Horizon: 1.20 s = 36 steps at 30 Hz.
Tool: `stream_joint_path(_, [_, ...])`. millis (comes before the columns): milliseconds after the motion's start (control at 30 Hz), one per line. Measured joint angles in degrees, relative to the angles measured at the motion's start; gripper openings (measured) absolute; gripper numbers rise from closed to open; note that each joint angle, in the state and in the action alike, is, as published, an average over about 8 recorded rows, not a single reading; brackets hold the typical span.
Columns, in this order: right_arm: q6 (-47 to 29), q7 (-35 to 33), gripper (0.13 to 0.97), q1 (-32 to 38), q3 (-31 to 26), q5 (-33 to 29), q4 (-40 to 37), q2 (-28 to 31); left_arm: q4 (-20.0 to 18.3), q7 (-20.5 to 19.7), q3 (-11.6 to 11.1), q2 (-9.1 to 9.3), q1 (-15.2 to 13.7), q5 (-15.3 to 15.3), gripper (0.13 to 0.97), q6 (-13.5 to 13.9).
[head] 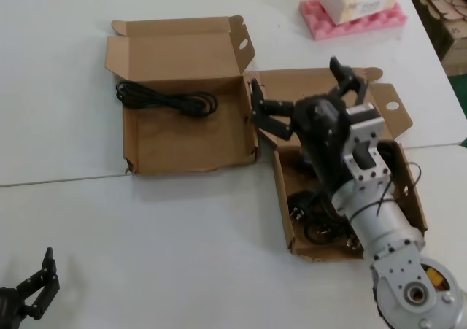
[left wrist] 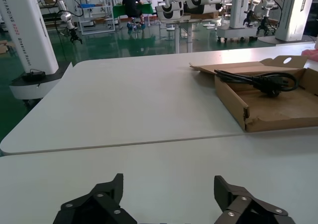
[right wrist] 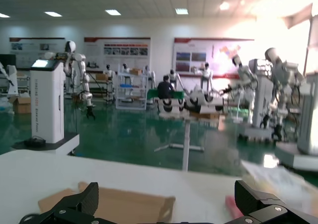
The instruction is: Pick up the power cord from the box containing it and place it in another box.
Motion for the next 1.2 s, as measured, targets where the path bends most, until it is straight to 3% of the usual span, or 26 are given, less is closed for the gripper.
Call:
stream_joint_path(267, [-4.4, 0.0, 0.966, -7.03, 7.07, 2.64, 2.36, -1.28, 0.0, 0.0, 0.0, 0.0, 0.0, 0.0, 0.661, 0.0])
stream_joint_path(700, [-11.48, 0.0, 0.966, -18.39, 18.5, 6.88, 6.18, -3.35, 0.0, 0.0, 0.0, 0.0, 0.0, -0.01, 0.69, 0.0])
stream_joint_path(1200, [-19.7, 0.0, 0.966, -31.49, 31.68, 11.81, 10.6, -5.73, 0.0, 0.0, 0.0, 0.0, 0.0, -0.01, 0.873, 0.0])
